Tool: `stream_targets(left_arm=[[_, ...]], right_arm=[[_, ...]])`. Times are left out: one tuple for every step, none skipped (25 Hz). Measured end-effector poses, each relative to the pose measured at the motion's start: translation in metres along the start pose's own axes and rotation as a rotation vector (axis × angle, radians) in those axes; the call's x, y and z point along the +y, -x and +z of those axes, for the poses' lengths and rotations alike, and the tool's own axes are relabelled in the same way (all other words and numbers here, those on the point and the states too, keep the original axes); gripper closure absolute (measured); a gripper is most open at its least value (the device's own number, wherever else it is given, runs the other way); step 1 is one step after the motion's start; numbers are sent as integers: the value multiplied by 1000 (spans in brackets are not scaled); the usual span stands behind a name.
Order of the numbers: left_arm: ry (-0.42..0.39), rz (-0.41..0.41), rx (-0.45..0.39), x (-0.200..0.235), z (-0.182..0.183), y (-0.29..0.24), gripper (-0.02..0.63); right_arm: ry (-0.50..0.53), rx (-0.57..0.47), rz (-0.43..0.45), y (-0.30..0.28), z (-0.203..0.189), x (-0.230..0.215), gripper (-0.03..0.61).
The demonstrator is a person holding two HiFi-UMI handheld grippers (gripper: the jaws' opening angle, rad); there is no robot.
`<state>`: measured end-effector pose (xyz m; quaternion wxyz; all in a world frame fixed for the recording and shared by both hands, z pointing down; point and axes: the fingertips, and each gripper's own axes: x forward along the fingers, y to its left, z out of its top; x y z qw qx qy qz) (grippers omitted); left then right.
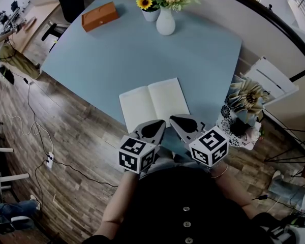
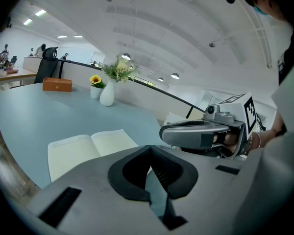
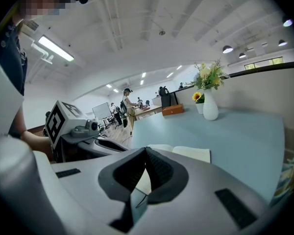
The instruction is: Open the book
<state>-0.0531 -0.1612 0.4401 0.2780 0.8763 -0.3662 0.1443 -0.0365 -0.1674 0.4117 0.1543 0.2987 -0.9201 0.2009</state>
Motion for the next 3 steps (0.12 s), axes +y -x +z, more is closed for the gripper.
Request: stream_targets(left_arm=[[0, 0, 1, 0, 0, 0, 601], [0, -1, 1, 0, 1, -1, 601], [0, -2, 0, 0, 1, -1, 601]], right_arm=[[1, 0, 0, 0, 0, 0, 572], [1, 0, -1, 0, 0, -1, 572], [2, 0, -1, 0, 0, -1, 572]])
